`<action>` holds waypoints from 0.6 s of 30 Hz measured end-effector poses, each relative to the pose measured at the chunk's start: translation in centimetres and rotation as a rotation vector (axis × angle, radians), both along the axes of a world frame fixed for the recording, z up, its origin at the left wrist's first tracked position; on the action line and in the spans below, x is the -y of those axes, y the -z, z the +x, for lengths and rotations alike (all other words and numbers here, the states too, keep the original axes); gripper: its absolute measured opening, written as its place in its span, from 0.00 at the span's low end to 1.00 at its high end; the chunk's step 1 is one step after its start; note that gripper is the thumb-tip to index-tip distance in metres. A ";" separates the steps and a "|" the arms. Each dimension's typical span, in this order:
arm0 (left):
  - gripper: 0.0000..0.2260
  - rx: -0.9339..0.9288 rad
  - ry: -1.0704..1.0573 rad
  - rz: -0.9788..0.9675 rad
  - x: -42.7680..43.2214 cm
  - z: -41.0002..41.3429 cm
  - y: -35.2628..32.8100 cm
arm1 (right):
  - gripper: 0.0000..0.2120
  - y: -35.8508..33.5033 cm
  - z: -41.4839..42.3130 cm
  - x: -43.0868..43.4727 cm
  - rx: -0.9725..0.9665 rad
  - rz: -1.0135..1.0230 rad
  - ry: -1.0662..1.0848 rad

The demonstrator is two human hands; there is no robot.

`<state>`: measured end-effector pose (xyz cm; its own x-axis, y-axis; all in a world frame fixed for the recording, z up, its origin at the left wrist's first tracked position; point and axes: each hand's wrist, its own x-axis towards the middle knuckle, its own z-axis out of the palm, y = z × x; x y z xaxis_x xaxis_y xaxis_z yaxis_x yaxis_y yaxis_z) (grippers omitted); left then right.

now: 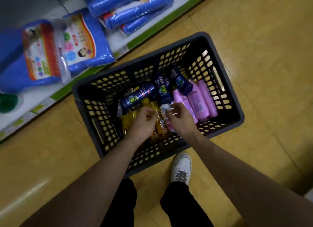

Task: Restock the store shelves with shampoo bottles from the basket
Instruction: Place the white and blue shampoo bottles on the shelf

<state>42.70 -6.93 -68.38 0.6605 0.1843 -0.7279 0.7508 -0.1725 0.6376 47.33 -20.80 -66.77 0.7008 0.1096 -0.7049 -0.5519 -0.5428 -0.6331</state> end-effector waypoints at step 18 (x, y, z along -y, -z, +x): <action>0.22 -0.157 0.236 0.002 2.8 2.6 12.4 | 0.43 12.9 -1.2 -0.5 0.012 -0.669 -0.515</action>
